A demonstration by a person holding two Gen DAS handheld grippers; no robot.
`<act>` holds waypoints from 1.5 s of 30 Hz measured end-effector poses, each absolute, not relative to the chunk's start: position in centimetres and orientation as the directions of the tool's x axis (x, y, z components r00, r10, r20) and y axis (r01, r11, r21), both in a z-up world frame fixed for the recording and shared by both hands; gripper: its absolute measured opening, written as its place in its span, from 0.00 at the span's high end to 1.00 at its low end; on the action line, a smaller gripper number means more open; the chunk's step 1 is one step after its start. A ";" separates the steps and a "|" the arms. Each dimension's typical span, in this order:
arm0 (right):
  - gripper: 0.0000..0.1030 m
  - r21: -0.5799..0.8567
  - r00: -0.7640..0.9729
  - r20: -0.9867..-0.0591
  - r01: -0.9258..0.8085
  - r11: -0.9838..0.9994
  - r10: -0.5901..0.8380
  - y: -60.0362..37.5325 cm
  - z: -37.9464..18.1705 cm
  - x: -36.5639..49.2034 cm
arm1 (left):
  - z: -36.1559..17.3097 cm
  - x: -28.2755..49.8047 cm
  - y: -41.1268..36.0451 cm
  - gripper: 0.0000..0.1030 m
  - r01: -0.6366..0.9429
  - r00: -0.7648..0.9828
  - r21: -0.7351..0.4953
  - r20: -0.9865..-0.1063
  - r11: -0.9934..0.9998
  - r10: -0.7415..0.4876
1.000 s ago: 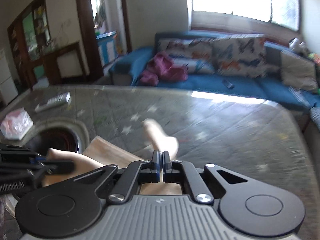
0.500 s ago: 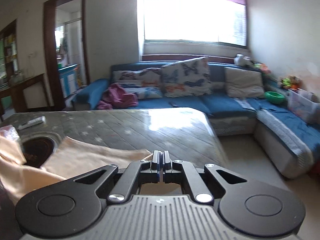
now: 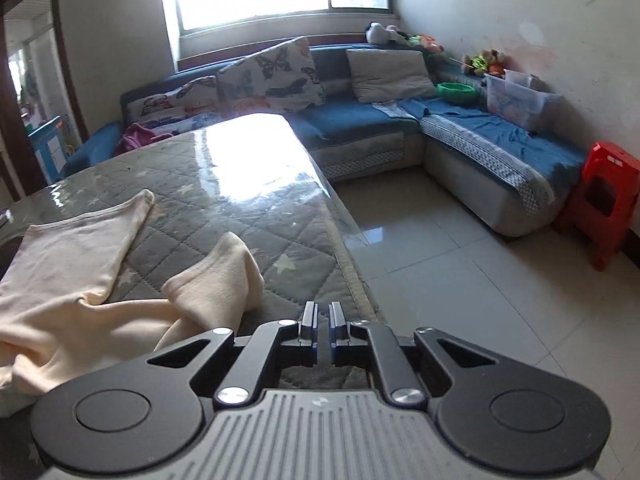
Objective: Fold clothes
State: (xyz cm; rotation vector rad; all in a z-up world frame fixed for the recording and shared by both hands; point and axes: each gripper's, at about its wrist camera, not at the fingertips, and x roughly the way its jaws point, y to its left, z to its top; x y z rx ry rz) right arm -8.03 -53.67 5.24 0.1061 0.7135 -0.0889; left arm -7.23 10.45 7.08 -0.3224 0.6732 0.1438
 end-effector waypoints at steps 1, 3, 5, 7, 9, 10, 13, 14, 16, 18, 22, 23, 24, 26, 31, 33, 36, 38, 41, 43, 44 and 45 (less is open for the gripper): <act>0.91 0.052 0.758 -0.651 0.089 0.995 -0.034 -53.1 5.6 -8.0 | 7.4 -7.5 10.2 0.71 -0.224 0.781 -0.237 -0.624 0.945 0.028; 0.81 0.029 0.766 -0.642 0.012 0.999 0.009 -51.1 6.1 -7.4 | 8.0 -7.9 9.3 0.71 -0.179 0.798 -0.230 -0.603 0.957 0.004; 0.69 0.012 0.766 -0.642 -0.049 0.999 0.045 -49.3 5.9 -6.7 | 8.5 -8.0 8.0 0.66 -0.114 0.807 -0.232 -0.588 0.966 -0.046; 0.59 -0.023 0.758 -0.648 -0.110 0.994 0.069 -47.1 5.4 -5.7 | 8.6 -8.1 6.0 0.65 -0.028 0.802 -0.231 -0.585 0.973 -0.116; 0.51 -0.091 0.750 -0.660 -0.140 0.986 0.045 -45.4 4.5 -4.7 | 8.3 -8.0 3.8 0.64 0.065 0.784 -0.226 -0.591 0.972 -0.190; 0.47 -0.121 0.746 -0.665 -0.144 0.982 0.027 -44.9 4.2 -4.3 | 8.1 -8.0 2.7 0.64 0.109 0.770 -0.224 -0.597 0.968 -0.225; 0.44 -0.170 0.734 -0.679 -0.144 0.975 -0.010 -44.2 3.3 -3.6 | 7.1 -7.6 -0.3 0.64 0.225 0.729 -0.210 -0.611 0.951 -0.308; 0.44 -0.181 0.735 -0.678 -0.139 0.974 -0.021 -44.2 3.1 -3.6 | 6.8 -7.4 -1.1 0.64 0.258 0.714 -0.207 -0.617 0.944 -0.330; 0.46 -0.192 0.737 -0.674 -0.110 0.975 -0.050 -45.0 2.8 -3.6 | 6.2 -7.1 -2.7 0.64 0.318 0.686 -0.197 -0.627 0.927 -0.368; 0.46 -0.199 0.744 -0.662 -0.053 0.979 -0.095 -46.3 3.0 -4.0 | 5.7 -6.9 -3.8 0.64 0.359 0.677 -0.165 -0.632 0.919 -0.378; 0.45 -0.236 0.733 -0.640 0.095 0.967 -0.228 -49.4 3.3 -5.0 | 5.0 -6.1 -5.2 0.59 0.397 0.667 -0.126 -0.641 0.909 -0.381; 0.45 -0.232 0.726 -0.640 0.130 0.964 -0.252 -50.3 3.4 -5.4 | 4.9 -5.8 -5.4 0.59 0.401 0.662 -0.123 -0.646 0.908 -0.380; 0.45 -0.228 0.718 -0.640 0.164 0.960 -0.275 -51.2 3.4 -5.7 | 4.7 -5.6 -5.6 0.59 0.405 0.658 -0.118 -0.650 0.907 -0.379; 0.45 -0.215 0.715 -0.634 0.202 0.955 -0.294 -52.3 3.8 -6.4 | 4.3 -5.3 -6.1 0.59 0.413 0.652 -0.111 -0.657 0.904 -0.379; 0.45 -0.147 0.739 -0.637 0.163 0.976 -0.219 -52.2 4.6 -7.3 | 3.5 -5.1 -6.8 0.69 0.428 0.648 -0.083 -0.666 0.900 -0.370; 0.44 -0.120 0.745 -0.643 0.132 0.984 -0.178 -51.5 4.7 -7.1 | 3.1 -5.1 -6.8 0.81 0.427 0.648 -0.073 -0.671 0.901 -0.361; 0.44 -0.077 0.755 -0.650 0.054 0.996 -0.091 -49.6 4.9 -6.5 | 3.2 -5.6 -6.6 0.95 0.431 0.650 -0.068 -0.669 0.900 -0.362; 0.44 -0.062 0.760 -0.649 -0.016 0.998 -0.028 -48.2 5.3 -6.5 | 3.7 -6.5 -6.2 0.96 0.456 0.646 -0.073 -0.659 0.887 -0.386; 0.44 -0.037 0.758 -0.645 -0.164 0.986 0.102 -45.4 6.4 -6.7 | 4.5 -8.0 -5.5 0.96 0.498 0.637 -0.077 -0.643 0.864 -0.424; 0.44 -0.004 0.740 -0.646 -0.248 0.969 0.187 -44.0 6.9 -6.9 | 4.8 -9.0 -5.1 0.95 0.524 0.629 -0.074 -0.638 0.848 -0.444; 0.44 0.019 0.720 -0.648 -0.313 0.950 0.250 -42.8 7.2 -7.0 | 4.7 -9.4 -5.0 0.95 0.534 0.621 -0.064 -0.646 0.843 -0.443; 0.44 0.040 0.694 -0.651 -0.372 0.927 0.306 -41.7 7.4 -7.1 | 4.6 -9.6 -4.8 0.95 0.540 0.615 -0.059 -0.654 0.840 -0.441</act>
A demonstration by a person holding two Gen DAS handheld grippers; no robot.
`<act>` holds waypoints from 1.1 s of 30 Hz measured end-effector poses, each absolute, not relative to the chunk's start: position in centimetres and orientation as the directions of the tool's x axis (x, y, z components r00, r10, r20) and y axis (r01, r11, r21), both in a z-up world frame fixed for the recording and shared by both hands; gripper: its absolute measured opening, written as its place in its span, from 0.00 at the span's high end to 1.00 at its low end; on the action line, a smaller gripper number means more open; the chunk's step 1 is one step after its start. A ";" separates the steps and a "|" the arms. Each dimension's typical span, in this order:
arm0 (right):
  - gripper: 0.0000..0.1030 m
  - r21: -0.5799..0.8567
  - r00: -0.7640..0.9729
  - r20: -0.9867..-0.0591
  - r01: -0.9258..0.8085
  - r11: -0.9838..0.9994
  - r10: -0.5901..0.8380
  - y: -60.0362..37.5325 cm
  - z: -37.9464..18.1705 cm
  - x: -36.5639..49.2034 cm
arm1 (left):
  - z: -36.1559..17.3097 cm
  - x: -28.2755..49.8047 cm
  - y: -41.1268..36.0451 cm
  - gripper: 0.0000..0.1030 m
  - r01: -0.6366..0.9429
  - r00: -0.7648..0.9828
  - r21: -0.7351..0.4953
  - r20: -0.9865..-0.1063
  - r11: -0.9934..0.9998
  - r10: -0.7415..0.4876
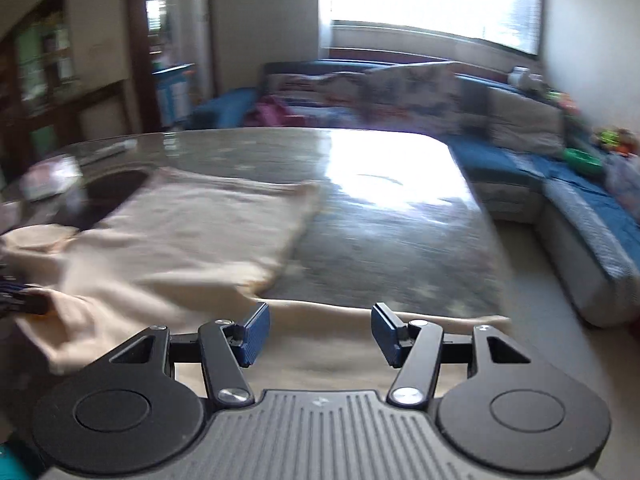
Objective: Fold clothes
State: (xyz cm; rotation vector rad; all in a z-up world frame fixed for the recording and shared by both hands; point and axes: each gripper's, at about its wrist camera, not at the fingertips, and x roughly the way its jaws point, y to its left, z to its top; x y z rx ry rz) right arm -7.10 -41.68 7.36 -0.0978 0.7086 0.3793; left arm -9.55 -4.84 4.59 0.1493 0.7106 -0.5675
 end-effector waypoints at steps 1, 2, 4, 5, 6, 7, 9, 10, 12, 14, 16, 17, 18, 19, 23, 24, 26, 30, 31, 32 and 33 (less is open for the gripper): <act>0.44 0.057 0.669 -0.655 -0.420 0.906 0.352 -40.7 7.4 -7.1 | 4.5 -9.7 -4.7 0.93 0.545 0.610 -0.056 -0.658 0.837 -0.441; 0.45 0.074 0.642 -0.659 -0.463 0.883 0.392 -39.8 7.4 -7.2 | 4.6 -9.8 -4.6 0.93 0.548 0.611 -0.056 -0.655 0.834 -0.445; 0.46 0.105 0.583 -0.667 -0.542 0.834 0.463 -38.1 7.2 -7.3 | 5.2 -9.8 -4.4 0.92 0.556 0.621 -0.060 -0.633 0.829 -0.463; 0.47 0.114 0.549 -0.674 -0.584 0.804 0.494 -36.9 7.0 -7.4 | 5.6 -9.7 -4.2 0.92 0.557 0.631 -0.070 -0.613 0.828 -0.476; 0.47 0.122 0.512 -0.682 -0.625 0.771 0.522 -35.6 6.7 -7.4 | 6.0 -9.6 -4.0 0.92 0.555 0.639 -0.086 -0.593 0.828 -0.490; 0.48 0.122 0.492 -0.686 -0.648 0.752 0.535 -34.8 6.5 -7.5 | 6.2 -9.2 -3.9 0.92 0.547 0.644 -0.111 -0.578 0.830 -0.501; 0.52 0.125 0.457 -0.692 -0.685 0.717 0.558 -33.1 6.1 -7.6 | 6.3 -8.2 -3.8 0.92 0.524 0.651 -0.146 -0.566 0.839 -0.506; 0.53 0.134 0.441 -0.694 -0.697 0.705 0.569 -32.5 5.9 -7.6 | 6.0 -7.6 -3.9 0.92 0.510 0.654 -0.149 -0.572 0.847 -0.495; 0.59 0.156 0.402 -0.705 -0.716 0.681 0.584 -31.2 5.0 -7.4 | 5.0 -6.5 -4.2 0.92 0.490 0.639 -0.163 -0.601 0.856 -0.480; 0.65 0.168 0.370 -0.718 -0.730 0.662 0.590 -30.6 4.5 -7.5 | 3.7 -6.3 -4.6 0.92 0.496 0.600 -0.182 -0.635 0.849 -0.487; 0.65 0.181 0.324 -0.737 -0.752 0.634 0.594 -30.0 3.7 -8.0 | 2.6 -6.5 -4.9 0.92 0.505 0.567 -0.195 -0.660 0.841 -0.493; 0.65 0.169 0.318 -0.742 -0.763 0.624 0.590 -29.8 3.5 -8.3 | 2.6 -6.8 -4.7 0.92 0.508 0.570 -0.193 -0.656 0.840 -0.495; 0.65 0.163 0.317 -0.743 -0.768 0.619 0.590 -29.8 3.6 -8.5 | 2.7 -7.0 -4.4 0.92 0.503 0.579 -0.192 -0.649 0.843 -0.494; 0.65 0.162 0.315 -0.743 -0.771 0.616 0.591 -29.9 3.8 -8.6 | 3.1 -7.0 -3.9 0.91 0.489 0.599 -0.192 -0.636 0.851 -0.487; 0.65 0.209 0.329 -0.711 -0.745 0.633 0.621 -31.1 5.1 -7.8 | 4.6 -6.2 -1.5 0.84 0.381 0.705 -0.133 -0.599 0.915 -0.380; 0.65 0.214 0.333 -0.708 -0.739 0.639 0.623 -31.2 5.1 -7.5 | 4.7 -5.8 -1.0 0.79 0.337 0.734 -0.092 -0.597 0.937 -0.323; 0.65 0.220 0.341 -0.707 -0.726 0.651 0.619 -31.2 5.0 -6.9 | 4.8 -5.1 -0.2 0.58 0.260 0.778 -0.009 -0.590 0.966 -0.215; 0.65 0.222 0.336 -0.720 -0.717 0.661 0.607 -30.8 4.3 -6.4 | 3.6 -3.9 0.7 0.57 0.225 0.787 0.119 -0.608 0.967 -0.109; 0.65 0.223 0.331 -0.724 -0.718 0.660 0.605 -30.6 4.0 -6.4 | 3.1 -3.6 0.8 0.58 0.226 0.780 0.138 -0.619 0.964 -0.094; 0.65 0.218 0.330 -0.727 -0.720 0.659 0.601 -30.4 3.8 -6.4 | 2.8 -3.4 0.9 0.58 0.232 0.773 0.141 -0.627 0.963 -0.094; 0.65 0.212 0.331 -0.730 -0.722 0.658 0.598 -30.3 3.7 -6.5 | 2.5 -3.3 1.0 0.58 0.236 0.772 0.142 -0.628 0.961 -0.096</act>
